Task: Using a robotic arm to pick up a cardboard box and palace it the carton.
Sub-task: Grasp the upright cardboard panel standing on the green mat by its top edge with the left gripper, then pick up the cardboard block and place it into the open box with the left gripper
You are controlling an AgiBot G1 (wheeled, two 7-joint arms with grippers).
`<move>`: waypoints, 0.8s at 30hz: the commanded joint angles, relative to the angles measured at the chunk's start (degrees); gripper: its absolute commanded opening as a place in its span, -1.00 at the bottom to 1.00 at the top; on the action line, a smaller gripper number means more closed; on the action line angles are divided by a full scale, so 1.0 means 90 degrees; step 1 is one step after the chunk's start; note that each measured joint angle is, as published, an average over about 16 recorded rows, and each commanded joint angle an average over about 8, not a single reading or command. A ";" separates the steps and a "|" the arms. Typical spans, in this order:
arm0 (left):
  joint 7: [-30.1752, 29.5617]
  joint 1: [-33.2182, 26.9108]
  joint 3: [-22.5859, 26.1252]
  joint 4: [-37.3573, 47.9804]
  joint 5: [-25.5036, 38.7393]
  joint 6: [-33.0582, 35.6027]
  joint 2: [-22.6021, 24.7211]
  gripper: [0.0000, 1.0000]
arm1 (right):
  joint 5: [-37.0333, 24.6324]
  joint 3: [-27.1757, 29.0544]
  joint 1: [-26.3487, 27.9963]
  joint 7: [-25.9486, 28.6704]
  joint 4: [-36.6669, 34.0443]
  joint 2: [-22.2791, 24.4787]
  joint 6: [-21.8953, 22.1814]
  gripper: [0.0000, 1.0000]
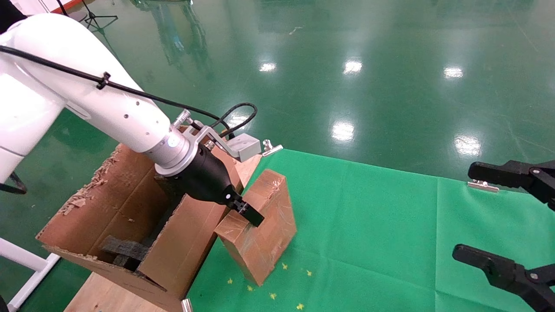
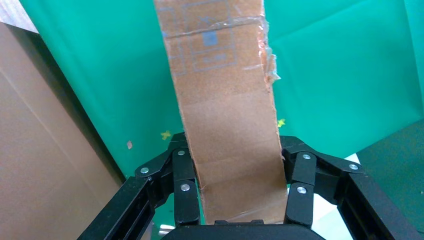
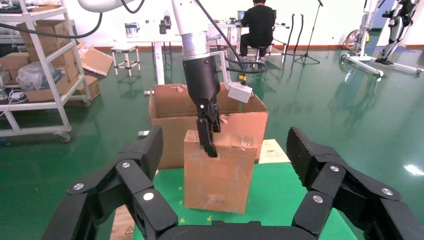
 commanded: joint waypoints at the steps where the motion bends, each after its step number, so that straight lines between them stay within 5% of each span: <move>1: -0.0006 0.0007 0.0000 0.0004 0.0000 -0.0001 0.0004 -1.00 | 0.0000 0.0000 0.0000 0.0000 0.0000 0.0000 0.0000 1.00; 12: 0.0429 -0.0410 -0.0318 -0.0293 -0.0189 -0.0216 -0.0444 -1.00 | 0.0000 0.0000 0.0000 0.0000 0.0000 0.0000 0.0000 1.00; 24: 0.1649 -0.1762 -0.1191 0.0215 -0.0411 -0.0516 -0.1373 -1.00 | 0.0000 0.0000 0.0000 0.0000 0.0000 0.0000 0.0000 1.00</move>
